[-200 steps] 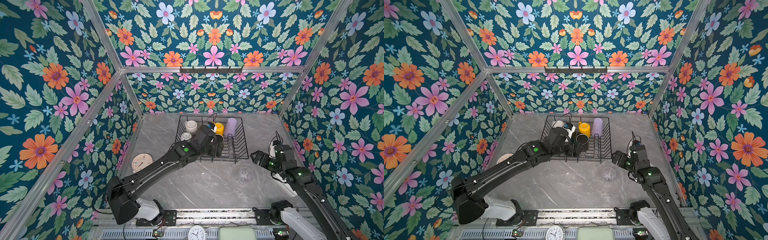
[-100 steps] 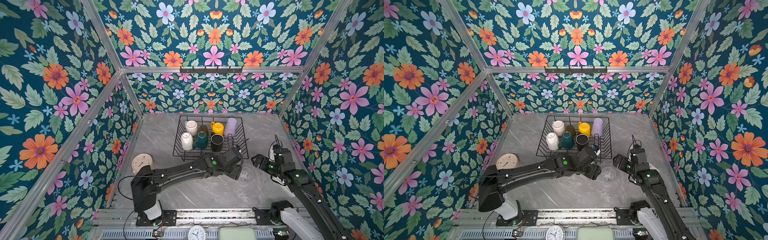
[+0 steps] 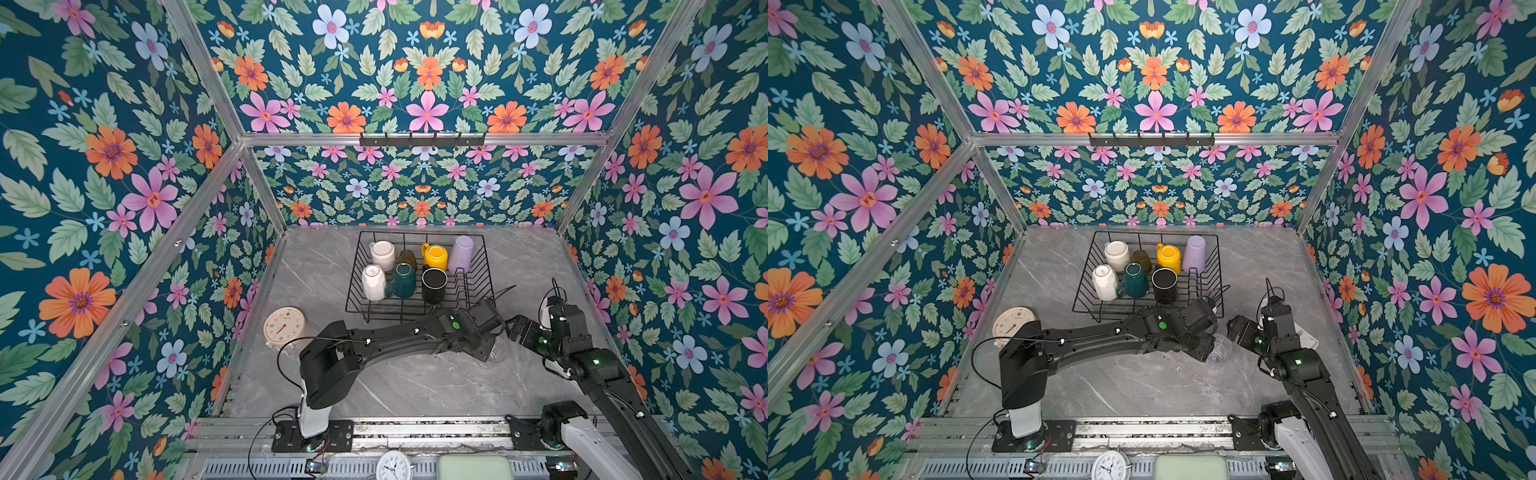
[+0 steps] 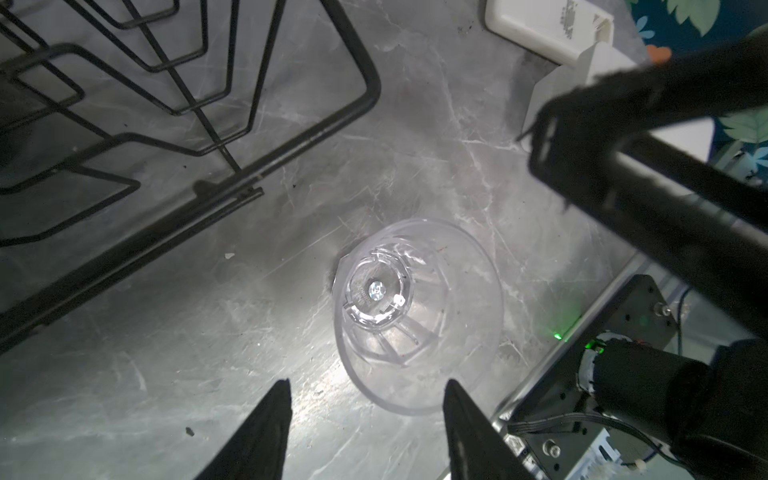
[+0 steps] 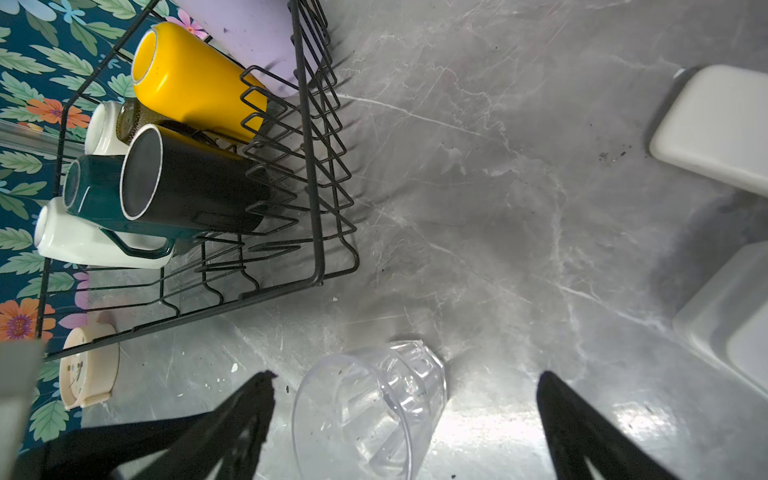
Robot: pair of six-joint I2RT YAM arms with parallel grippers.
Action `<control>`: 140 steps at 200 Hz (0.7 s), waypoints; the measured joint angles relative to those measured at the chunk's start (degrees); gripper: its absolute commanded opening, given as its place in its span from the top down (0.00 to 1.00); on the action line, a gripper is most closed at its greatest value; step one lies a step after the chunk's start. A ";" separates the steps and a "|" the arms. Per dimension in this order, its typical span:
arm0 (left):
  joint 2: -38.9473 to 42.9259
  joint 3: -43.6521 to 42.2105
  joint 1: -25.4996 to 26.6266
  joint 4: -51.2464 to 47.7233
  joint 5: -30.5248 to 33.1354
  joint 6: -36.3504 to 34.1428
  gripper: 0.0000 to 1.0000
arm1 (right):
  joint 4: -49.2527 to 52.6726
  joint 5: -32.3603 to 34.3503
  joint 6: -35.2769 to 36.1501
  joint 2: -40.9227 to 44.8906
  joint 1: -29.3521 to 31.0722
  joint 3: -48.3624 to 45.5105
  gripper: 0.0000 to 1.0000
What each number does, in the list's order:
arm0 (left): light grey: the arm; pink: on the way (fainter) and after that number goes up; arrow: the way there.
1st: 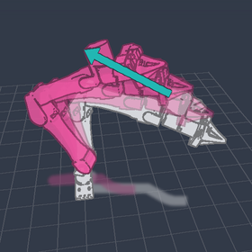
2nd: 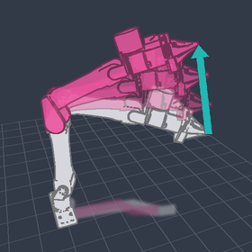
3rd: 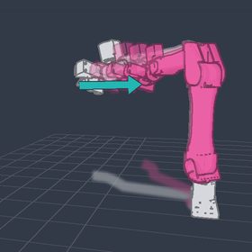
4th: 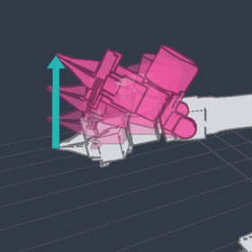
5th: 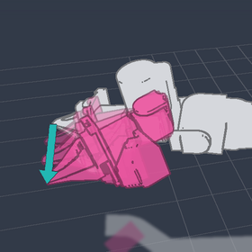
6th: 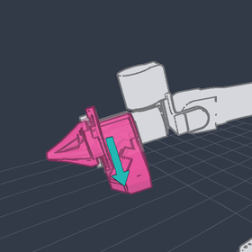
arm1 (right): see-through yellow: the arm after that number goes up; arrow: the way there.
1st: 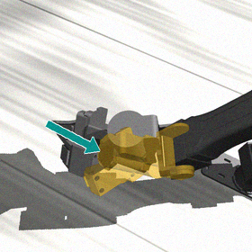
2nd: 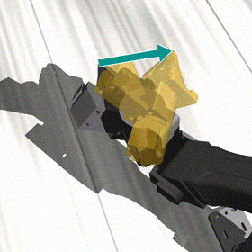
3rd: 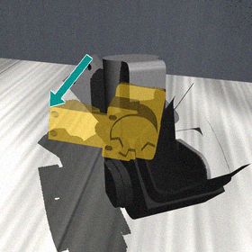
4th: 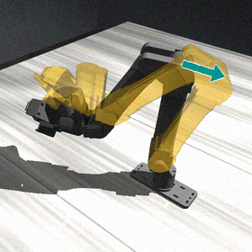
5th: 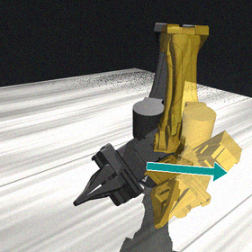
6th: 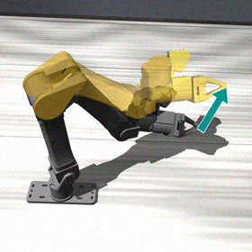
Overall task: Load the cups into the dish rack
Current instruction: 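Move the left gripper over the clear plastic cup on the table, then close the left gripper inside the clear cup's rim and lift it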
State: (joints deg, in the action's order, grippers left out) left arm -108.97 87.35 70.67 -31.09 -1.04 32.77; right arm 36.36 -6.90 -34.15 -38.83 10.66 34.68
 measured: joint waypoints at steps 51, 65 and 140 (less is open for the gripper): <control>-2.80 0.50 0.04 -0.35 0.07 0.00 0.50 | 0.00 -0.02 0.04 0.33 0.00 -0.42 0.02; -3.76 1.05 0.04 -0.37 0.09 -0.02 0.52 | 0.00 -0.02 0.04 0.31 0.00 -0.46 0.02; -6.38 2.45 -0.68 -0.20 0.44 -0.02 0.69 | 0.00 -0.04 0.24 0.74 -0.02 -0.70 0.02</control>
State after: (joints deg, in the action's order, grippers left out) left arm -115.35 89.80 70.00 -31.29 -0.60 32.75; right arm 36.36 -6.94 -33.91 -38.09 10.63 33.98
